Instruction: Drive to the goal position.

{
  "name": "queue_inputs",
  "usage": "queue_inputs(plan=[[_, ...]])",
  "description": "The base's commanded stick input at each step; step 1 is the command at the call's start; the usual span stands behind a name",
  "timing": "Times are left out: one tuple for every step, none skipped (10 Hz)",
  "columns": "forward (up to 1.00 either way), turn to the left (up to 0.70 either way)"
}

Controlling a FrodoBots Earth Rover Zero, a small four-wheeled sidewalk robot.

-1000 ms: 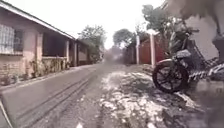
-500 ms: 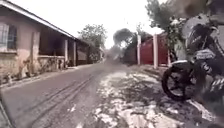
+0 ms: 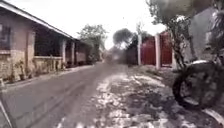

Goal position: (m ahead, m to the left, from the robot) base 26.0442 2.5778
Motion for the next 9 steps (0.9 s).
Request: queue_inputs(plan=[[0.70,0.01],[0.70,0.01],[0.70,0.01],[0.70,0.01],[0.70,0.01],[0.70,0.01],[0.70,0.01],[0.70,0.01],[0.70,0.01]])
